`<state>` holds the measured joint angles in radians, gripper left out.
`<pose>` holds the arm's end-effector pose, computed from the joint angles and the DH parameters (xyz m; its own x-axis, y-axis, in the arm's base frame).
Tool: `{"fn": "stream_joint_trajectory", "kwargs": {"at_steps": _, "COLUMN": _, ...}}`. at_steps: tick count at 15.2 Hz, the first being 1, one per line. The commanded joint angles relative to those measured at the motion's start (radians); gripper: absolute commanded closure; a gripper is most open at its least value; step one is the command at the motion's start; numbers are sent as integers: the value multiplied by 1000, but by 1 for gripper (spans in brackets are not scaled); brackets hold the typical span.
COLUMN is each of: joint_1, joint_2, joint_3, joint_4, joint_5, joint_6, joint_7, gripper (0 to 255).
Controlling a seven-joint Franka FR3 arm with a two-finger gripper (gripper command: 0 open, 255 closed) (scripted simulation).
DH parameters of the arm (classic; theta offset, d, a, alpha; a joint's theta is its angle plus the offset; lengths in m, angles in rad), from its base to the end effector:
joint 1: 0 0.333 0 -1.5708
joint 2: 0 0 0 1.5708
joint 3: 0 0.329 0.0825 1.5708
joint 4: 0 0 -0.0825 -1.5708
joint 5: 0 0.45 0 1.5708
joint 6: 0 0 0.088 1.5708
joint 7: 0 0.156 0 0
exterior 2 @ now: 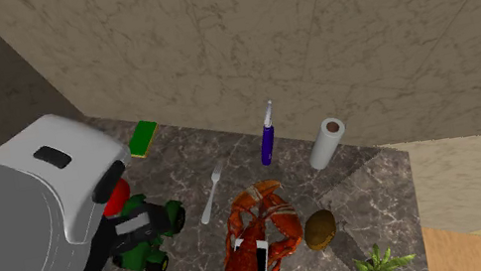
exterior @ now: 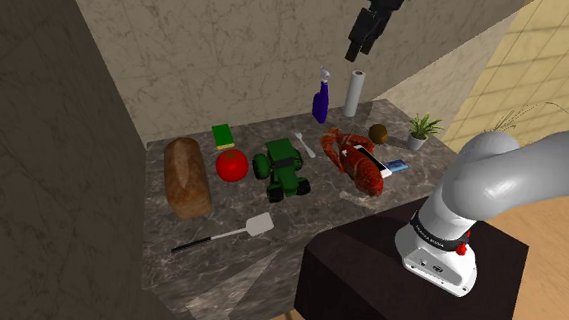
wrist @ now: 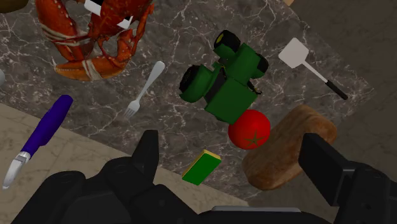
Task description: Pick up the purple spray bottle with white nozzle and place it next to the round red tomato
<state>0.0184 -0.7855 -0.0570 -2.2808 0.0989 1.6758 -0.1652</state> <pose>0.3829 -0.0049 0.6033 0.9723 0.1243 0.1980 0.1476 -0.9832 -0.1074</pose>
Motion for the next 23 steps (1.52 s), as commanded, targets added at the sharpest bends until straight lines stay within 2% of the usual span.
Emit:
{"fn": "stream_joint_trajectory", "kwargs": {"at_steps": 1, "joint_1": 0, "joint_2": 0, "joint_3": 0, "joint_4": 0, "joint_5": 0, "joint_6": 0, "joint_7": 0, "gripper": 0}}
{"fn": "stream_joint_trajectory", "kwargs": {"at_steps": 12, "joint_1": -65, "joint_2": 348, "joint_3": -69, "joint_4": 106, "joint_5": -50, "joint_6": 193, "joint_7": 5, "gripper": 0}}
{"fn": "stream_joint_trajectory", "kwargs": {"at_steps": 23, "joint_1": -123, "joint_2": 721, "joint_3": -148, "joint_4": 326, "joint_5": -52, "joint_6": 296, "joint_7": 10, "gripper": 0}}
